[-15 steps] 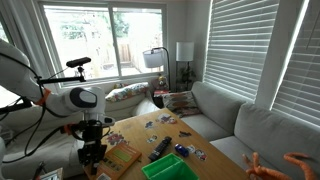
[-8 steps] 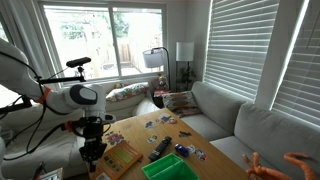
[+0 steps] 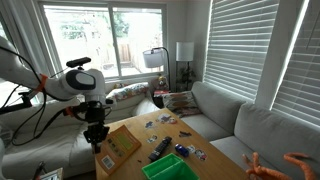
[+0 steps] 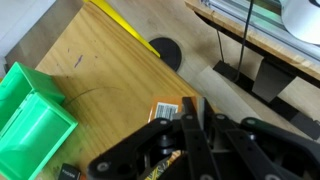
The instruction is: Slide the book a little downwards on the table, pick up the book and flip it over
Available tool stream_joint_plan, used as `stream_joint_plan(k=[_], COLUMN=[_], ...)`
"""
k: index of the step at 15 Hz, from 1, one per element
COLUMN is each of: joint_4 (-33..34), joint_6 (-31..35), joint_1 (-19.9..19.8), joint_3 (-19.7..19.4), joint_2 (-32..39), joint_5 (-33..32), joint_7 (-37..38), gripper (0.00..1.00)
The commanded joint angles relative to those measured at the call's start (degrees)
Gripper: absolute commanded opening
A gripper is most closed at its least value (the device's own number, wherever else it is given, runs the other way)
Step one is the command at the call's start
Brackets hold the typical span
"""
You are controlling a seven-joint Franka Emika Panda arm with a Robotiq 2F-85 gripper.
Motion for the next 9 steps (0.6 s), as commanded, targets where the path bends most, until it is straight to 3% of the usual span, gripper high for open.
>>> stream_joint_plan(k=[1, 9], joint_4=[3.05, 3.25], joint_6=[1.24, 11.36], joint_1=[1.81, 0.13], joint_3=[-2.4, -13.08], joint_2=[-4.92, -11.31], joint_5=[4.76, 15.65], joint_7=[-4.54, -13.73], gripper=[0.02, 0.02])
